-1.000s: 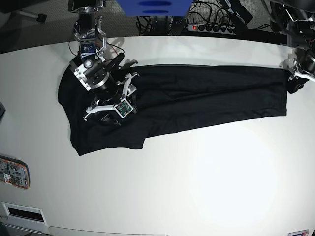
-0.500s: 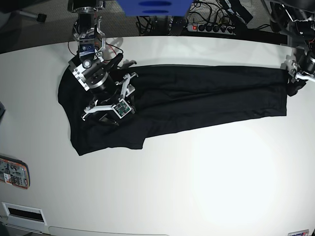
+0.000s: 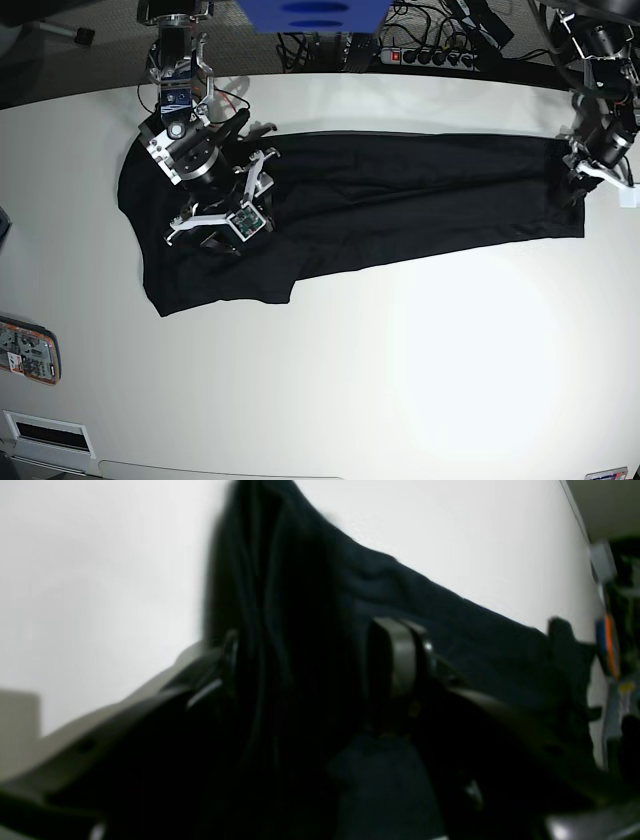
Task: Fold the T-shirt properly
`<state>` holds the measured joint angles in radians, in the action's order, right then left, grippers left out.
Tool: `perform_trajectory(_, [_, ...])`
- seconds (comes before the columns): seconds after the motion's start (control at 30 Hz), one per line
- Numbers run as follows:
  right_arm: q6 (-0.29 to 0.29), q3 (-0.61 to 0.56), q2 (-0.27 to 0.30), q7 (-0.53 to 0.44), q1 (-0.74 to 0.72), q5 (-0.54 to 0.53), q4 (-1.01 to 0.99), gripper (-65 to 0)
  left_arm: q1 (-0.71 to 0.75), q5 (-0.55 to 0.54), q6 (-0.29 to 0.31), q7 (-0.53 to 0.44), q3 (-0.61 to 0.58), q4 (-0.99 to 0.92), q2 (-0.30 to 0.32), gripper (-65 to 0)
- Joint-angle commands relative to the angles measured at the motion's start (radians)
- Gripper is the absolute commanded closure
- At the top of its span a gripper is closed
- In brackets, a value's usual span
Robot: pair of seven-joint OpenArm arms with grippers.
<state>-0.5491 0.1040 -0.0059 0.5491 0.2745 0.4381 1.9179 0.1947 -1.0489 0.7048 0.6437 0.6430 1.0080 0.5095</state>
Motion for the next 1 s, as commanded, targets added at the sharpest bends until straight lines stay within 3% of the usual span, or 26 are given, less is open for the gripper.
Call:
perform_trajectory(0.0, [0.008,0.001,-0.001,-0.021,-0.008,-0.011,0.019,-33.0,0.004,0.022,-0.007,0.029,-0.010,0.007,0.007,-30.9])
perform_trajectory(0.17, [0.008,0.001,-0.001,-0.021,-0.008,-0.011,0.019,-33.0,0.004,0.022,-0.007,0.029,-0.012,0.007,0.005,-28.2])
perform_trajectory(0.4, [0.008,0.001,0.001,-0.021,-0.008,-0.011,0.019,-33.0,-0.027,0.080,-0.007,0.009,-0.007,0.004,0.011,-0.2])
perform_trajectory(0.53, [0.008,0.001,0.001,-0.021,-0.008,-0.011,0.021,-32.7,-0.064,0.258,-0.007,-0.146,-0.007,0.001,0.054,0.0])
perform_trajectory(0.63, [0.008,0.001,0.001,-0.021,-0.008,-0.011,0.021,-32.6,-0.103,0.339,-0.007,-0.166,-0.007,-0.004,0.108,0.0])
perform_trajectory(0.83, [0.008,0.001,0.001,-0.021,-0.008,-0.011,0.021,-32.8,-0.235,0.344,-0.007,-0.164,-0.007,-0.191,0.226,0.0])
perform_trajectory(0.97, [0.008,0.001,0.001,-0.021,-0.008,-0.011,0.021,-32.6,-0.254,0.352,-0.007,-0.163,-0.016,-0.153,0.232,0.0])
